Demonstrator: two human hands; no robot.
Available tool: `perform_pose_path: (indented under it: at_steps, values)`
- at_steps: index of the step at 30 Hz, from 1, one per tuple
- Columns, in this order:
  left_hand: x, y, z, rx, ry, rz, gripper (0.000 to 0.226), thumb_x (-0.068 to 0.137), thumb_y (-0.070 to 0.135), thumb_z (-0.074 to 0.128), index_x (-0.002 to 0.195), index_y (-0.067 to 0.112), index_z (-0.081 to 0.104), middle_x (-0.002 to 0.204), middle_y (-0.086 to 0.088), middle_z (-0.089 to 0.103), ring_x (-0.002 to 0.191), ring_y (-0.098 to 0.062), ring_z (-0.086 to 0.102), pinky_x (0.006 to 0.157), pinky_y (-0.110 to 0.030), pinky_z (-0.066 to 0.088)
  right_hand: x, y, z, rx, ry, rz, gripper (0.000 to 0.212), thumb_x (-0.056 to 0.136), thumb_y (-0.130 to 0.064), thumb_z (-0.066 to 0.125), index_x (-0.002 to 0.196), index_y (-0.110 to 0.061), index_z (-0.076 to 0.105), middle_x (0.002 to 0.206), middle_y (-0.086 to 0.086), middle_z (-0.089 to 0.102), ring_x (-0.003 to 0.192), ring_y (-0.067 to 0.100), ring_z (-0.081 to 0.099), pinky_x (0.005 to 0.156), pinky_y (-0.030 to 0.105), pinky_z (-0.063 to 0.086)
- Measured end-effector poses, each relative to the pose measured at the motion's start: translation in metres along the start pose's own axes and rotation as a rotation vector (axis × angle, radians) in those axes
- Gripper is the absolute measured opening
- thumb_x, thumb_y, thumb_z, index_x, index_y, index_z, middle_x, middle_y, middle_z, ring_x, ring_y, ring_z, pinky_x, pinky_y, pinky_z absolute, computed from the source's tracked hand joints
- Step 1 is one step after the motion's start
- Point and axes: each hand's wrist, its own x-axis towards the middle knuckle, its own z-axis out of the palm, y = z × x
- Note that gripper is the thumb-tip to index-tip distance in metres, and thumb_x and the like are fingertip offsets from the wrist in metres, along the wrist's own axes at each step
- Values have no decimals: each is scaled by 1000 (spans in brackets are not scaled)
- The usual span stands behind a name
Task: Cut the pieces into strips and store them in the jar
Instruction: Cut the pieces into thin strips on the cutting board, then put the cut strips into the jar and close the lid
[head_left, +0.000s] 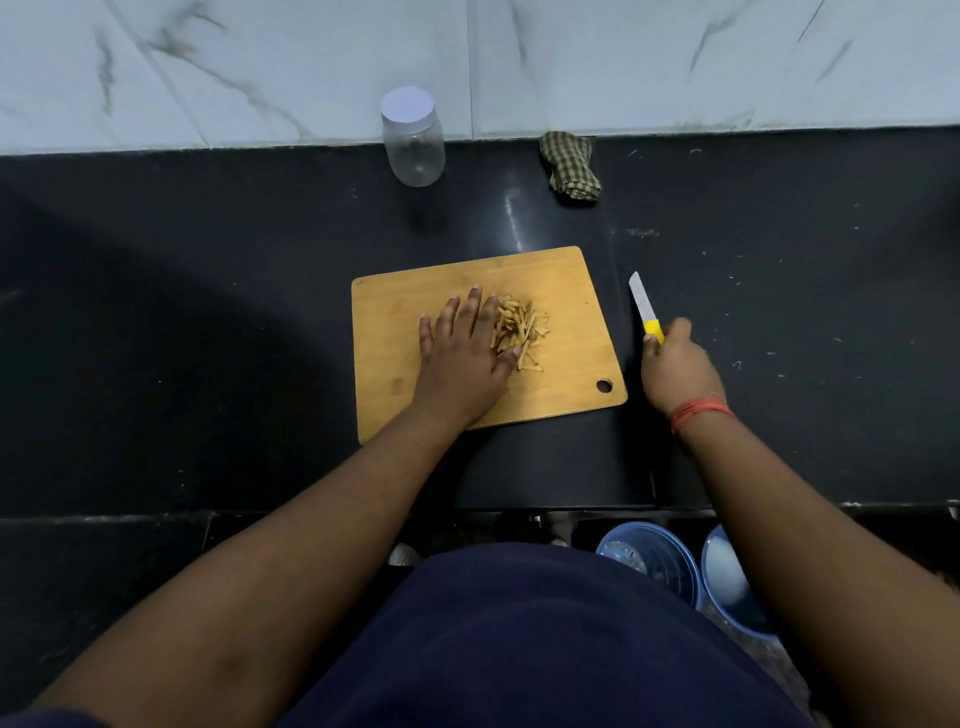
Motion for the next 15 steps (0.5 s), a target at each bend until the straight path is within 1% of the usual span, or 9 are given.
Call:
perform_pose_path:
  at_steps: [4, 6, 9, 12, 15]
  values:
    - [7, 15, 2, 28, -26, -6, 73, 102, 59, 30, 161, 26, 4, 169, 2, -5, 155, -23, -6, 123, -53, -7, 12, 6, -1, -164, -84, -18, 21, 102, -29, 39, 110, -10, 35, 92, 16, 56, 74, 32, 50, 65, 37, 39]
    - [10, 22, 4, 38, -29, -12, 73, 102, 59, 30, 161, 27, 2, 169, 2, -7, 155, -23, -8, 123, -54, -7, 17, 8, -3, -196, -102, -34, 21, 100, -29, 41, 107, -12, 32, 98, 15, 56, 76, 31, 49, 66, 37, 38]
    - [13, 29, 8, 51, -33, -24, 72, 102, 59, 29, 161, 27, 1, 169, 2, -8, 155, -24, -9, 123, -54, -7, 21, 16, -4, -237, -98, -61, 20, 100, -30, 41, 107, -13, 32, 109, 16, 57, 77, 31, 50, 65, 37, 38]
    - [16, 32, 11, 53, -33, -38, 72, 102, 58, 29, 161, 28, 0, 169, 2, -10, 155, -23, -10, 123, -53, -8, 24, 23, -4, -266, -107, -97, 22, 100, -30, 42, 110, -12, 34, 112, 16, 56, 77, 32, 52, 64, 37, 39]
    - [18, 32, 14, 54, -22, -53, 73, 102, 58, 30, 161, 28, 0, 169, 2, -10, 155, -23, -10, 123, -54, -8, 26, 25, -5, -261, -67, -139, 26, 99, -31, 45, 112, -10, 37, 117, 17, 54, 86, 38, 59, 64, 38, 41]
